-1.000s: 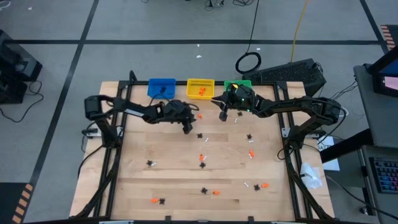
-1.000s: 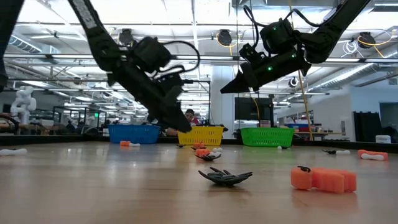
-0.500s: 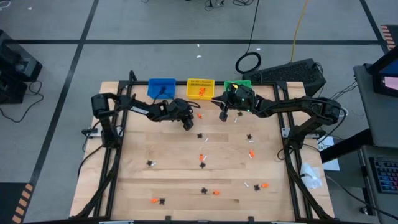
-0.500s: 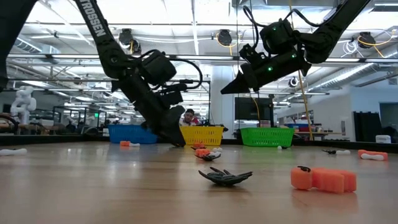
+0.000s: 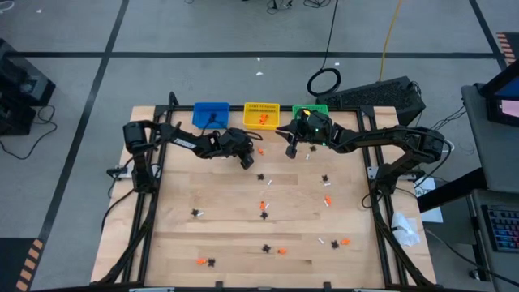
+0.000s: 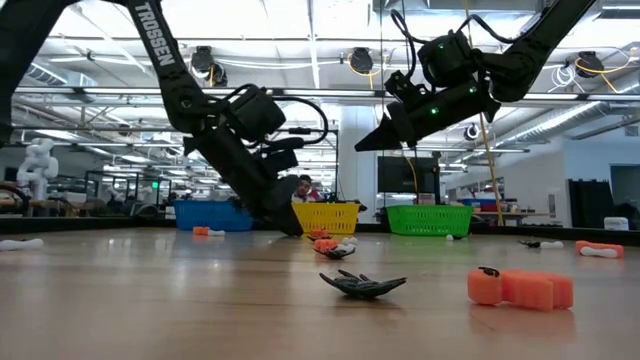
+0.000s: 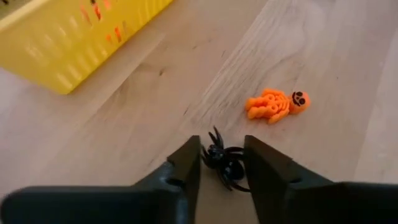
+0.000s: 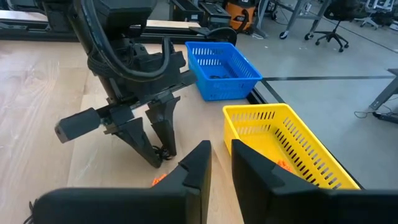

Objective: Sort Halloween decoration
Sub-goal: Put the black spider toy into the blue bin

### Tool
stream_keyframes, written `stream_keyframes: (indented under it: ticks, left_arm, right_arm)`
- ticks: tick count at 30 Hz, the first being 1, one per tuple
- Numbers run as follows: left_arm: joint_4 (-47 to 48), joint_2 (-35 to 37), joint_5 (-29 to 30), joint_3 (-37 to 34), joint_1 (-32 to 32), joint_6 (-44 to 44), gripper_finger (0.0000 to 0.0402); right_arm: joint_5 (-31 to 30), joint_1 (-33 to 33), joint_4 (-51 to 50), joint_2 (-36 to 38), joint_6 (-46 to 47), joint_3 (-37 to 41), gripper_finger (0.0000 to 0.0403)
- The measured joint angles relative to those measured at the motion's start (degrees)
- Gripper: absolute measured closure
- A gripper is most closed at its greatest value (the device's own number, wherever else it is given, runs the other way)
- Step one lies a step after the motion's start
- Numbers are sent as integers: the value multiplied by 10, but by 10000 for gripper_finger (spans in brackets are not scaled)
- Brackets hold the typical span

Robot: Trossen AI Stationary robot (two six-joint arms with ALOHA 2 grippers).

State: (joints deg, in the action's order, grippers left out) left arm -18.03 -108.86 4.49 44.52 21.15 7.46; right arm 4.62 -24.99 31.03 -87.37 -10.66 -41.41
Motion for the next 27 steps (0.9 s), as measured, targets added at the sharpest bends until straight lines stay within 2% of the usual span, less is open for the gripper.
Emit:
stream_keyframes:
  ticks: [5,7,16,22,27]
  left_arm:
    - [-19,7,-10,0,0,-20,377]
    - [-16,13,-11,-1,0,-21,392]
    - [55,78,-9,-4,1,-36,392]
    - [141,176,17,-4,6,-58,394]
    - [221,268,40,-3,39,-64,395]
  right_arm:
    - [0,0,0,0,-1,0,348]
    - [0,0,0,0,-1,0,348]
    - [0,0,-4,0,-5,0,348]
    - [0,0,-8,0,-5,0,348]
    - [0,0,-9,0,-5,0,348]
